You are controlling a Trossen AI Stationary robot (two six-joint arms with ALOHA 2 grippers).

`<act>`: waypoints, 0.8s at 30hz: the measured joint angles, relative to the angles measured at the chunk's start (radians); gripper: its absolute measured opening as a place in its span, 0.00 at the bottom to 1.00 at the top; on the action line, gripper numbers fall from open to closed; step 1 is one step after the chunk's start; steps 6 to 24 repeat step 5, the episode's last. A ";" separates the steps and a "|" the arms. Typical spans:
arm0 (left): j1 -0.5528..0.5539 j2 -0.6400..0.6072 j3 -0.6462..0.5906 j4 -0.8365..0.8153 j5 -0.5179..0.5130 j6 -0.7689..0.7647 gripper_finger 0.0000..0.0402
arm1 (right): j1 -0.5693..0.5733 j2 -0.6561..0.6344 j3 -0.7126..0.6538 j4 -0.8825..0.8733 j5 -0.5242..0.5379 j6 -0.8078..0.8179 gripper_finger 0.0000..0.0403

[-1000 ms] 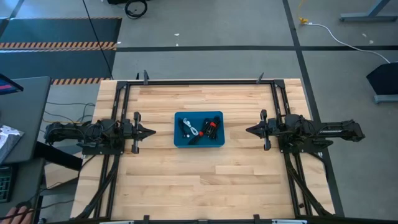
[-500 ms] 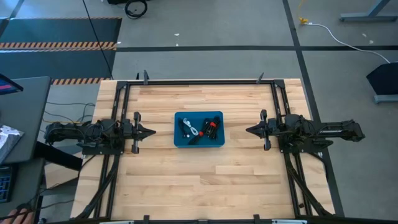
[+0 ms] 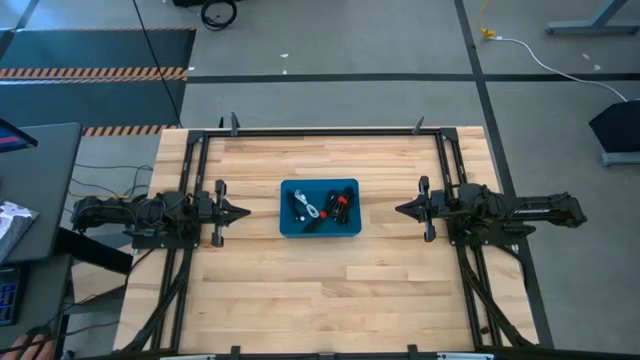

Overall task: Pick and place USB-C Cables
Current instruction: Return to Home Position

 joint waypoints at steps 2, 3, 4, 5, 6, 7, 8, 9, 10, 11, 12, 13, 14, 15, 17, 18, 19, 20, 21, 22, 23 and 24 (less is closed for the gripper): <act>0.000 0.000 0.000 0.000 0.000 0.000 0.01 | 0.000 0.000 0.000 0.000 0.000 0.000 0.03; 0.000 0.000 0.000 0.000 0.000 0.000 0.01 | 0.000 0.000 0.000 0.000 0.000 0.000 0.03; 0.000 0.000 0.000 0.000 0.000 0.000 0.01 | 0.000 0.000 0.000 0.000 0.000 0.000 0.03; 0.000 0.000 0.000 0.000 0.000 0.000 0.01 | 0.000 0.000 0.000 0.000 0.000 0.000 0.03; 0.000 0.000 0.000 0.000 0.000 0.000 0.01 | 0.000 0.000 0.000 0.000 0.000 0.000 0.03; 0.000 0.000 0.000 0.000 0.000 0.000 0.01 | 0.000 0.000 0.000 0.000 0.000 0.000 0.03; 0.000 0.000 0.000 0.000 0.000 0.000 0.01 | 0.000 0.000 0.000 0.000 0.000 0.000 0.03; 0.000 0.000 0.000 0.000 0.000 0.000 0.01 | 0.000 0.000 0.000 0.000 0.000 0.000 0.03; 0.000 0.000 0.000 0.000 0.000 0.000 0.01 | 0.000 0.000 0.000 0.000 0.000 0.000 0.03; 0.000 0.000 0.000 0.000 0.000 0.000 0.01 | 0.000 0.000 0.000 0.000 0.000 0.000 0.03; 0.000 0.000 0.000 0.000 0.000 0.000 0.01 | 0.000 0.000 0.000 0.000 0.000 0.000 0.03; 0.000 0.000 0.000 0.000 0.000 0.000 0.01 | 0.000 0.000 0.000 0.000 0.000 0.000 0.03; 0.000 0.000 0.000 0.000 0.000 0.000 0.01 | 0.000 0.000 0.000 0.000 0.000 0.000 0.03; 0.000 0.000 0.000 0.000 0.000 0.000 0.01 | 0.000 0.000 0.000 0.000 0.000 0.000 0.03; 0.000 0.000 0.000 0.000 0.000 0.000 0.01 | 0.000 0.000 0.000 0.000 0.000 0.000 0.03; 0.000 0.000 0.000 0.000 0.000 0.000 0.01 | 0.000 0.000 0.000 0.000 0.000 0.000 0.03; 0.000 0.000 0.000 0.000 0.000 0.000 0.01 | 0.000 0.000 0.000 0.000 0.000 0.000 0.03; 0.000 0.000 0.000 0.000 0.000 0.000 0.01 | 0.000 0.000 0.000 0.000 0.000 0.000 0.03; 0.000 0.000 0.000 0.000 0.000 0.000 0.01 | 0.000 0.000 0.000 0.000 0.000 0.000 0.03; 0.000 0.000 0.000 0.000 0.000 0.000 0.01 | 0.000 0.000 0.000 0.000 0.000 0.000 0.03; 0.000 0.000 0.000 0.000 0.000 0.000 0.01 | 0.000 0.000 0.000 0.000 0.000 0.000 0.03; 0.000 0.000 0.000 0.000 0.000 0.000 0.01 | 0.000 0.000 0.000 0.000 0.000 0.000 0.03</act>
